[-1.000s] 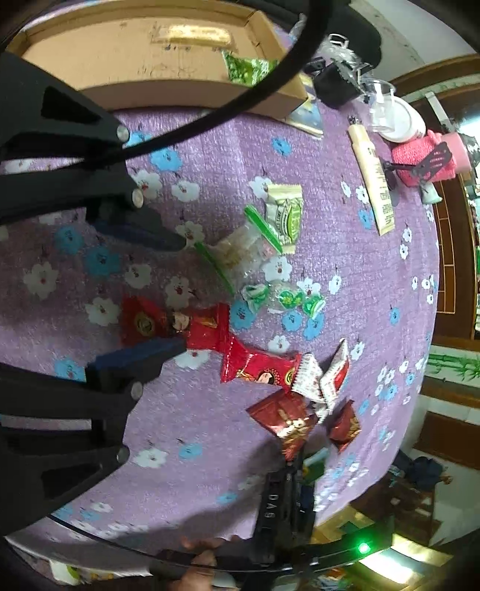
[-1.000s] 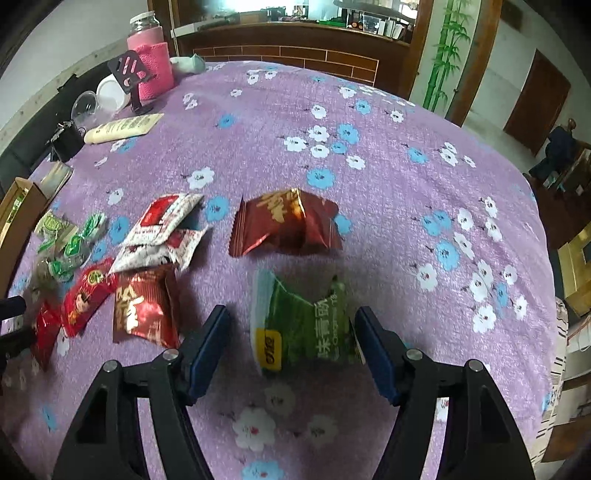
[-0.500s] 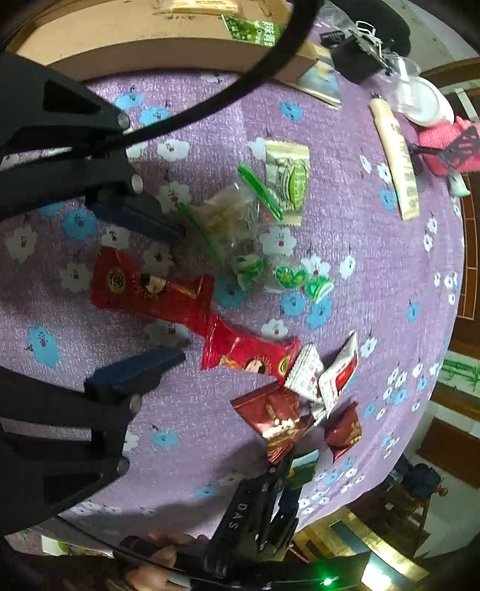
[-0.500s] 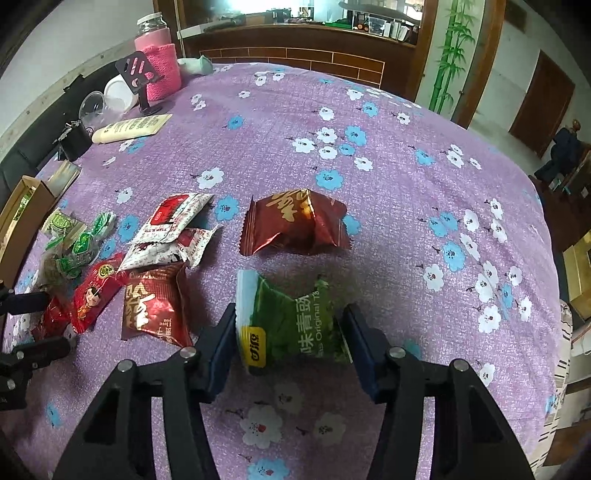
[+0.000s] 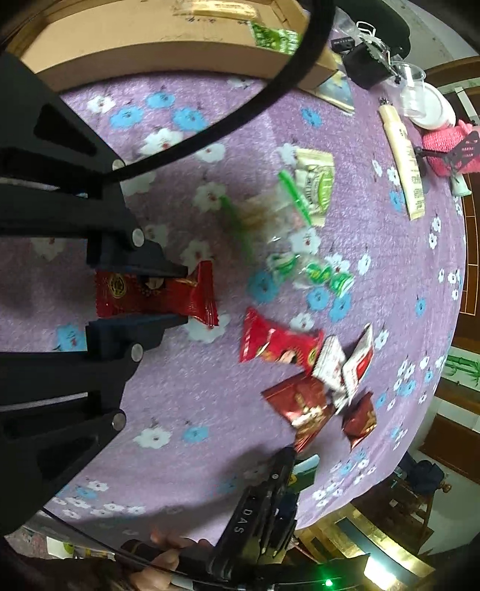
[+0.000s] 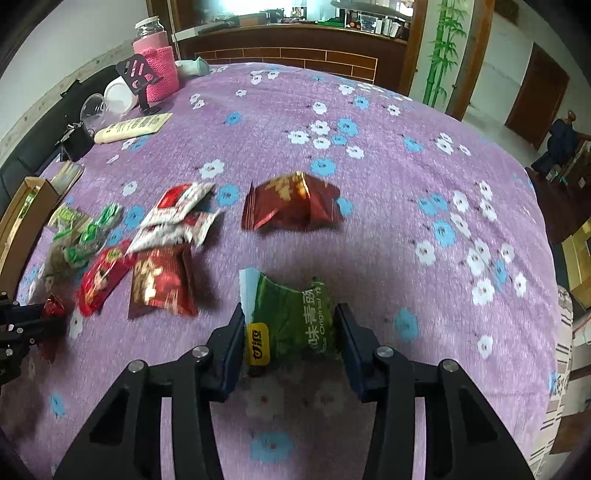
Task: Organize snacks
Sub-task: 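Grasp a red candy bar with left tool while right tool grasps green bag, then lift both held packets and carry them toward the cardboard box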
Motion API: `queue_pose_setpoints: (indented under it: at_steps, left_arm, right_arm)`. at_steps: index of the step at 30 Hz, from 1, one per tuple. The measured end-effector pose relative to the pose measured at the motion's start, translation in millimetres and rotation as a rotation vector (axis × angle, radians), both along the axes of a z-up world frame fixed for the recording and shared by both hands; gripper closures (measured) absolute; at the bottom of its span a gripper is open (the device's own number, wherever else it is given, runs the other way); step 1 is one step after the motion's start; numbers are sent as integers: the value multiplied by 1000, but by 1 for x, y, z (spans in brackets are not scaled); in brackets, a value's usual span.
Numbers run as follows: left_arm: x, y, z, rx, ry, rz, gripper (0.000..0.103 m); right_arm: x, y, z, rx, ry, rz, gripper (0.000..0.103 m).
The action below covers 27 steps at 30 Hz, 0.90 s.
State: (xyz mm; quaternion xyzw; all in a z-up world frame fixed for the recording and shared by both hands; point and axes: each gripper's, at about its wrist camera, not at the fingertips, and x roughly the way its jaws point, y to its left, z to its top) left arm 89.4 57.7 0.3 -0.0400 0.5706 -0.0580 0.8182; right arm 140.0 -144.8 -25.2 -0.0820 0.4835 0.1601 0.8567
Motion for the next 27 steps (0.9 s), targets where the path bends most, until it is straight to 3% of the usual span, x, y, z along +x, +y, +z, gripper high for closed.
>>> queue_pose_setpoints:
  at_steps: [10, 18, 27]
  left_arm:
    - [-40, -5, 0, -27, -30, -14, 84]
    - [-71, -10, -1, 20, -117, -23, 84]
    - [-95, -7, -1, -8, -122, -34, 84]
  right_arm:
    - [-59, -1, 1, 15, 36, -6, 57]
    - [-115, 11, 1, 28, 49, -25, 57]
    - [-160, 30, 3, 73, 78, -37, 57]
